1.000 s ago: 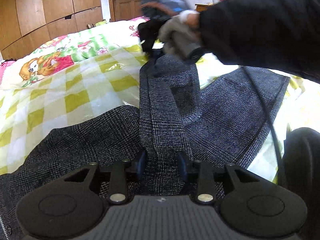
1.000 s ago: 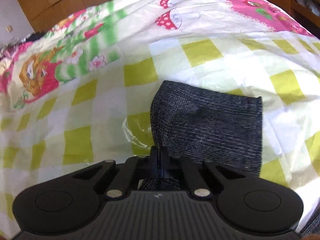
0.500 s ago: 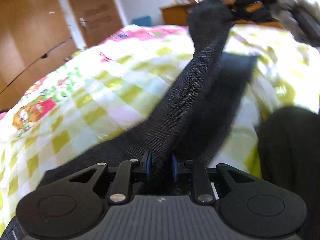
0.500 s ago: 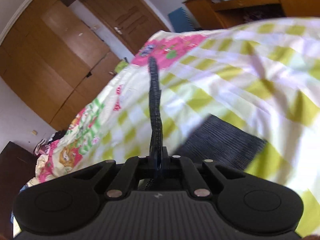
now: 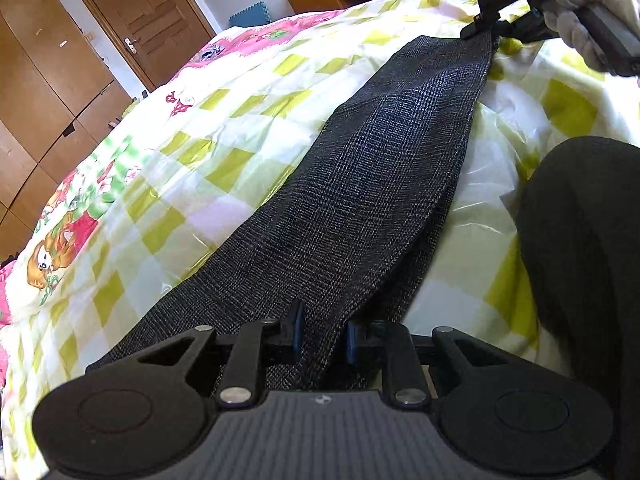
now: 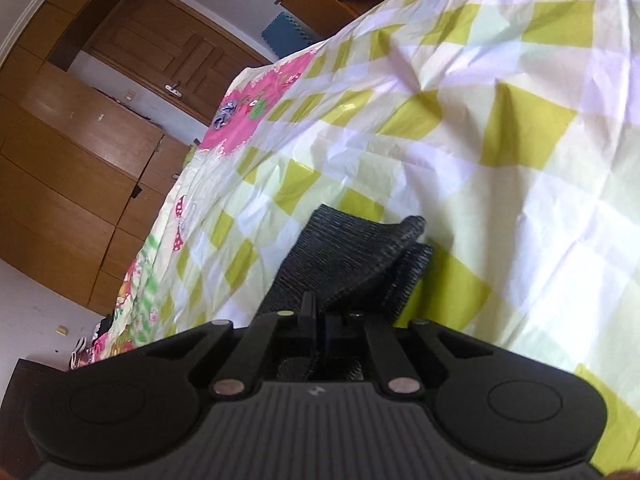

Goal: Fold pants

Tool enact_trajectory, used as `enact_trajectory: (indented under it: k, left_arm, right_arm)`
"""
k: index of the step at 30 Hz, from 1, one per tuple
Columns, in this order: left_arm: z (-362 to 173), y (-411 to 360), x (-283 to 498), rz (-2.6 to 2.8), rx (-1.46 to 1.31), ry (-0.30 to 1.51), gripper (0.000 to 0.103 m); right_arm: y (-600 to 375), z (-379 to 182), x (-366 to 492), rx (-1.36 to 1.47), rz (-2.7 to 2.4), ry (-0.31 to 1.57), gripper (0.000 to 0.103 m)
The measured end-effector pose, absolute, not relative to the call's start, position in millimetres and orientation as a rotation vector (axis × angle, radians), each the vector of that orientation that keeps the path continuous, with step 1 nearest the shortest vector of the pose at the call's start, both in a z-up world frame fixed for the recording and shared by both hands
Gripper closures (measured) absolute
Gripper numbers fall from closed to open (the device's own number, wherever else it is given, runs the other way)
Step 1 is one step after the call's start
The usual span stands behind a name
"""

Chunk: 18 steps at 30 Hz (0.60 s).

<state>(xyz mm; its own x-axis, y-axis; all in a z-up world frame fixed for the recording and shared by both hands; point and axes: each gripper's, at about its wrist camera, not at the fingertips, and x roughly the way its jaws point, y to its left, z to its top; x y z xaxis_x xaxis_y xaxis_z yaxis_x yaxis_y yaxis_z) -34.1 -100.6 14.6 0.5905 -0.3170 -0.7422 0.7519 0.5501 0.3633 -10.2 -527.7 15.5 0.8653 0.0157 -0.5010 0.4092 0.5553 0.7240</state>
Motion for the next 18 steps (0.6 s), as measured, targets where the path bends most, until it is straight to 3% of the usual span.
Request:
enact_trajectory:
  k: [6,8,11,12,18]
  left_arm:
    - [21,-96,-29,-0.68,0.721,0.675,0.067]
    - [21,-95,-28,-0.679,0.711,0.674,0.067]
    - [15,-96,-29,-0.689,0.718,0.677,0.067]
    - [13,-96,-29,-0.692,0.724,0.676,0.067]
    - [14,-93,-30,-0.695,0.715,0.677,0.068]
  right_arm:
    - [-522,61,-12,0.898,-0.135,0.324,0.099]
    - [-526,46,-17,0.892,-0.168,0.34,0.099]
    - [-530,3,-15,0.901,-0.258,0.513,0.097]
    - [-530,-6,-17,0.915,-0.274,0.537,0.093]
    - [-536,-8,-41,0.986,-0.3,0.495,0.091]
